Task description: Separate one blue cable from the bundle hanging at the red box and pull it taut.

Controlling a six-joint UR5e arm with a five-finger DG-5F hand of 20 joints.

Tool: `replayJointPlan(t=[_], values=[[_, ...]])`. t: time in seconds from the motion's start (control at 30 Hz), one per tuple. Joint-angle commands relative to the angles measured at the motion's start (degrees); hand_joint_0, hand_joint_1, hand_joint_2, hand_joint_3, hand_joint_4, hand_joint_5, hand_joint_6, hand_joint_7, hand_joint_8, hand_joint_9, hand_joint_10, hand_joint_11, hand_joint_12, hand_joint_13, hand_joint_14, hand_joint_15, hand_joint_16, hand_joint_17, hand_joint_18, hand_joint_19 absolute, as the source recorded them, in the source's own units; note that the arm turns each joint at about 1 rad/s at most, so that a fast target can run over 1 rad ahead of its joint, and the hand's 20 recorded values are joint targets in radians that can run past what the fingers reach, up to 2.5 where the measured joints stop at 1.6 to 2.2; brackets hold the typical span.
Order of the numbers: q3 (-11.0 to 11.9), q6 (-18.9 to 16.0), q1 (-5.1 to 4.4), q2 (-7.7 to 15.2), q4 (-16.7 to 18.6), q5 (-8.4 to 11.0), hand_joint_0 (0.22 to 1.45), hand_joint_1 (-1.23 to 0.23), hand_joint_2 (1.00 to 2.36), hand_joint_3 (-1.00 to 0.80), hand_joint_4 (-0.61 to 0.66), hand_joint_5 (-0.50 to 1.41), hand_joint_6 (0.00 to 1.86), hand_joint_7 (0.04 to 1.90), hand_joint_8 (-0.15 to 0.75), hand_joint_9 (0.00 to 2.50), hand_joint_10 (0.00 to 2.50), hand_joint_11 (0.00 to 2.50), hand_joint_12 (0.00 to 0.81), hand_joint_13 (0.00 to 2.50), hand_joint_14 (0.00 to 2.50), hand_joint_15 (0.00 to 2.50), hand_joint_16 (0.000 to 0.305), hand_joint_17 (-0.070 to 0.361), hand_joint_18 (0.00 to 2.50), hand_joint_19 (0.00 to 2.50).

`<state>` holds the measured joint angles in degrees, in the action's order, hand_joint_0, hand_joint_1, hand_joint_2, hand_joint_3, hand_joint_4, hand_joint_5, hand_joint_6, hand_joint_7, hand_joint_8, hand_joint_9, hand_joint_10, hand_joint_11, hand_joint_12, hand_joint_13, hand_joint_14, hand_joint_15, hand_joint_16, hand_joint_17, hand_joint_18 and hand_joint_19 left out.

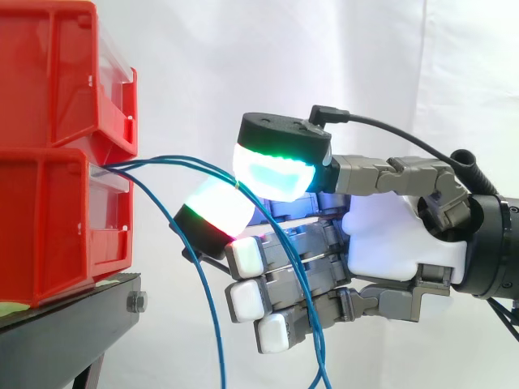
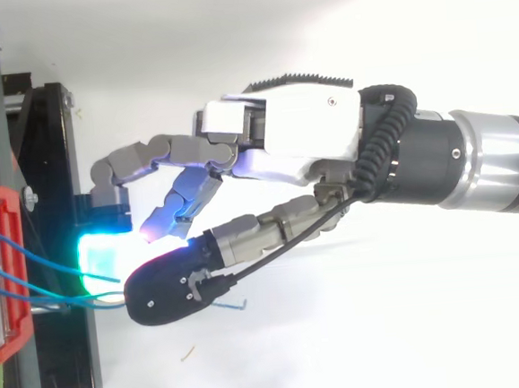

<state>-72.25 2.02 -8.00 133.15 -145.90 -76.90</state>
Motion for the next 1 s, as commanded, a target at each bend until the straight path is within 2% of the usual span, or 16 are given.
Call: replayJointPlan(t=[0.0, 0.17, 0.37, 0.47, 0.63, 0.73, 0.97], values=[[0.0, 0.0, 0.0, 0.0, 0.0, 0.0, 0.73, -0.56, 1.02, -0.01, 0.29, -0.08, 0.5, 1.43, 0.331, 0.89, 0.01, 0.57, 0.396, 0.99, 0.01, 0.48, 0.047, 0.106, 0.87, 0.42], [0.0, 0.0, 0.0, 0.0, 0.08, 0.0, 0.72, -0.56, 1.02, -0.03, 0.28, -0.08, 0.52, 1.45, 0.332, 0.9, 0.01, 0.56, 0.395, 0.99, 0.01, 0.48, 0.047, 0.106, 0.88, 0.41], [0.0, 0.0, 0.0, 0.0, 0.08, 0.0, 0.64, -0.59, 1.01, -0.09, 0.26, -0.1, 0.57, 1.36, 0.354, 0.9, 0.01, 0.58, 0.418, 1.02, 0.01, 0.47, 0.051, 0.115, 0.94, 0.35], [0.0, 0.0, 0.0, 0.0, 0.08, 0.26, 0.61, -0.59, 1.02, -0.18, 0.24, -0.13, 0.68, 1.22, 0.348, 0.89, 0.01, 0.59, 0.408, 1.01, 0.01, 0.48, 0.05, 0.111, 0.92, 0.36], [0.0, 0.0, 0.0, 0.0, 0.08, 0.26, 0.57, -0.58, 1.01, -0.36, 0.21, -0.15, 0.74, 1.18, 0.346, 0.89, 0.01, 0.6, 0.402, 1.0, 0.01, 0.48, 0.048, 0.107, 0.91, 0.37], [0.0, 0.0, 0.0, -0.09, 0.08, 0.26, 0.54, -0.58, 1.0, -0.48, 0.24, -0.15, 0.77, 1.16, 0.348, 0.89, 0.01, 0.61, 0.408, 1.01, 0.01, 0.48, 0.048, 0.109, 0.92, 0.36], [0.0, 0.0, 0.0, 0.0, 0.08, 0.26, 0.52, -0.6, 1.0, -0.5, 0.25, -0.16, 0.81, 1.12, 0.366, 0.91, 0.01, 0.61, 0.416, 1.02, 0.01, 0.47, 0.05, 0.112, 0.94, 0.35]])
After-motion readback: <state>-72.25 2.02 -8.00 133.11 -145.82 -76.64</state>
